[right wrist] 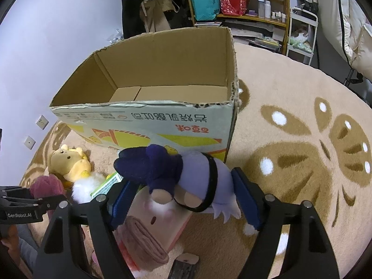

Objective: Organize soft objects

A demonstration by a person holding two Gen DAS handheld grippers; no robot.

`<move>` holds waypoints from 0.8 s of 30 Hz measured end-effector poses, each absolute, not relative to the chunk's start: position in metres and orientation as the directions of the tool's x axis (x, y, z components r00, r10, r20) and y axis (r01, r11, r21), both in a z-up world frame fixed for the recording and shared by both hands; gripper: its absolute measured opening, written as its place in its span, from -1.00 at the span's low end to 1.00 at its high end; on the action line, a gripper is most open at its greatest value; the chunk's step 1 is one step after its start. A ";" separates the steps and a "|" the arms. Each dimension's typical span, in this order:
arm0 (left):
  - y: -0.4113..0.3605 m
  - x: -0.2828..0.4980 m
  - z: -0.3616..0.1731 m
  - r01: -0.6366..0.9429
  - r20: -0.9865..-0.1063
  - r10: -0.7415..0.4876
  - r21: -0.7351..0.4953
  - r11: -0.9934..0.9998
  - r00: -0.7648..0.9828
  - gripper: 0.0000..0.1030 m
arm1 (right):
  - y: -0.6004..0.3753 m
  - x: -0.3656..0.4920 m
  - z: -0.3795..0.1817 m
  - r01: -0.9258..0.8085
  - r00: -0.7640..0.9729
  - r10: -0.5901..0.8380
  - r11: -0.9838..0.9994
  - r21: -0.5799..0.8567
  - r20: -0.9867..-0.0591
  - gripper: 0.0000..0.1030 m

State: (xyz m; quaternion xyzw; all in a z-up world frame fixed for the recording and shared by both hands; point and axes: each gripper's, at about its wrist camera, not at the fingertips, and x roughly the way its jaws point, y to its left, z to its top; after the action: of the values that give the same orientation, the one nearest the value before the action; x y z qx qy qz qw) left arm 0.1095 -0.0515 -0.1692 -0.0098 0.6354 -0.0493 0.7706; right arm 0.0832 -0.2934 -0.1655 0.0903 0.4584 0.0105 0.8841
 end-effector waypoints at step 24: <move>-0.048 0.078 -0.097 0.128 -0.854 0.018 0.098 0.987 0.520 0.02 | -0.286 0.042 -0.107 0.040 0.718 0.107 0.980 0.194 -0.688 0.62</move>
State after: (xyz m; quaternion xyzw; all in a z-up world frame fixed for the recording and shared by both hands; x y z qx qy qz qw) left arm 0.0777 -0.0482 -0.0968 0.0744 0.4886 -0.0317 0.8687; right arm 0.0418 -0.2864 -0.1065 0.0978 0.3754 0.0180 0.9215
